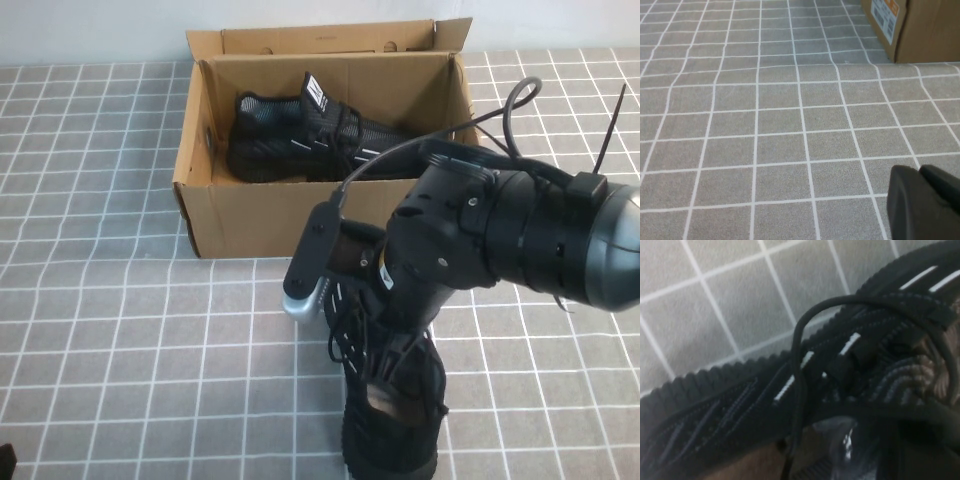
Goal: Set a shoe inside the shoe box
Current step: Pick up the shoe from the table, then hand over the shoe
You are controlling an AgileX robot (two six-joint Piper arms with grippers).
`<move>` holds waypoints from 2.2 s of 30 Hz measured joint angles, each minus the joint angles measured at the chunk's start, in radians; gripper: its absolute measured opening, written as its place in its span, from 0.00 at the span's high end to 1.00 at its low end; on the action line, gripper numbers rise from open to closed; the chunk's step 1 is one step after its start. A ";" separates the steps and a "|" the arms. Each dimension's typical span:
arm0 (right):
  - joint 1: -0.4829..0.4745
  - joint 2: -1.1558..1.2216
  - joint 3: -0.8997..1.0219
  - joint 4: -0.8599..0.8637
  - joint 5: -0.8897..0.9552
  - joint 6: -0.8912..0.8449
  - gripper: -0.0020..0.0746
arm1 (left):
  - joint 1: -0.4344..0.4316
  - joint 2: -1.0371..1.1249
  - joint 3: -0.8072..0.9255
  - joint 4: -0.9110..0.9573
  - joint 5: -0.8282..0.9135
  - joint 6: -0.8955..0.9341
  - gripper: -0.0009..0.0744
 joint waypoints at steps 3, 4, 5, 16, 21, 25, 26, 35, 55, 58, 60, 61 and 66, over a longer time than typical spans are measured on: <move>0.000 -0.026 0.000 0.002 0.039 0.000 0.94 | 0.000 0.000 0.000 0.000 0.000 0.000 0.99; 0.000 -0.041 0.000 0.002 0.054 0.000 0.94 | 0.000 0.000 0.000 0.000 0.000 0.000 0.99; 0.002 -0.063 0.000 0.002 0.077 0.000 0.94 | 0.000 0.000 0.000 0.000 0.000 0.000 0.99; 0.020 -0.362 -0.102 0.012 0.347 -0.031 0.94 | 0.000 0.000 0.000 0.000 0.000 0.000 0.99; 0.020 -0.384 -0.227 0.037 0.371 -0.126 0.94 | 0.000 0.000 0.000 0.000 0.000 0.000 0.99; 0.020 -0.384 -0.267 0.058 0.371 -0.202 0.94 | 0.000 0.000 0.000 0.000 0.000 0.000 0.99; 0.020 -0.384 -0.269 0.060 0.371 -0.214 0.94 | 0.000 0.000 0.000 0.000 0.000 0.000 0.99; 0.020 -0.375 -0.269 0.051 0.376 -0.228 0.94 | 0.000 0.000 0.000 0.000 0.000 0.000 0.99; 0.020 -0.373 -0.269 0.043 0.376 -0.141 0.94 | 0.000 0.000 0.000 -0.153 -0.576 -0.134 0.99; 0.020 -0.373 -0.269 0.043 0.376 -0.133 0.94 | 0.000 0.000 0.000 -0.155 -0.583 -0.134 0.99; 0.020 -0.373 -0.269 0.043 0.374 -0.128 0.94 | 0.000 0.000 0.000 -0.155 -0.574 -0.134 0.99; 0.020 -0.373 -0.269 0.043 0.374 -0.124 0.94 | 0.000 0.000 0.000 -0.155 -0.563 -0.134 0.99; 0.020 -0.373 -0.269 0.043 0.368 -0.111 0.94 | 0.000 0.000 0.000 -0.159 -0.511 -0.216 0.99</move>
